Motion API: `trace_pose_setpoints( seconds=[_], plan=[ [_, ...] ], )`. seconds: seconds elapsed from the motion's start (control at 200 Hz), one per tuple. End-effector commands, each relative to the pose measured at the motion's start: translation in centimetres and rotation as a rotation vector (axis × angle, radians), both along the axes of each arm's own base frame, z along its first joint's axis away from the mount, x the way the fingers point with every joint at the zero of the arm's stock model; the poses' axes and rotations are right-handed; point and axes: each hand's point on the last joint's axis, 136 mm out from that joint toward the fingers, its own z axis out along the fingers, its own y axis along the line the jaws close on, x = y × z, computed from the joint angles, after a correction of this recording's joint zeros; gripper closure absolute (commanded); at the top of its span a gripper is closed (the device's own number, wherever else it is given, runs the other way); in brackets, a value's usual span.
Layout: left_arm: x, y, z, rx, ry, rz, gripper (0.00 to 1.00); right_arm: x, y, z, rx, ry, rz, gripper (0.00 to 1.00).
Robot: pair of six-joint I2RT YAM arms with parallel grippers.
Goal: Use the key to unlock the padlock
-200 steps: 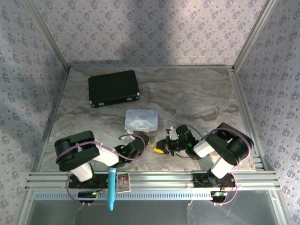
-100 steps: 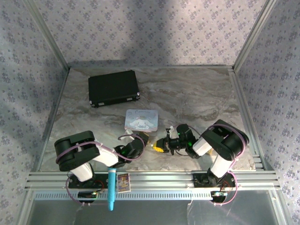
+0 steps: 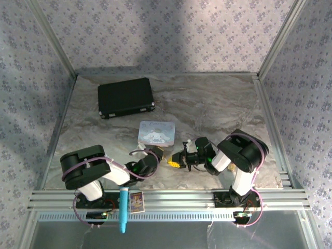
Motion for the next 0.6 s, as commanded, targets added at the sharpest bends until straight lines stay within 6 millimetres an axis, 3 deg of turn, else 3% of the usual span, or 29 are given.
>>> trace_pose_setpoints(
  seconds=[0.0, 0.185, 0.45, 0.595],
  plan=[
    [-0.8, -2.1, 1.5, -0.075, -0.023, -0.077, 1.00, 2.3, 0.8, 2.3, 0.068, -0.075, -0.043, 1.00],
    [-0.8, -3.1, 1.6, -0.104, -0.030, -0.103, 1.00, 2.2, 0.9, 1.8, 0.063, -0.062, -0.044, 1.00],
    [-1.0, -3.4, 1.3, -0.125, -0.022, -0.113, 1.00, 2.6, -0.6, 0.8, 0.030, -0.047, -0.077, 1.00],
    [-1.1, -3.9, 2.1, -0.150, -0.038, -0.130, 1.00, 2.9, -1.1, 0.0, 0.010, -0.040, -0.096, 1.00]
  ],
)
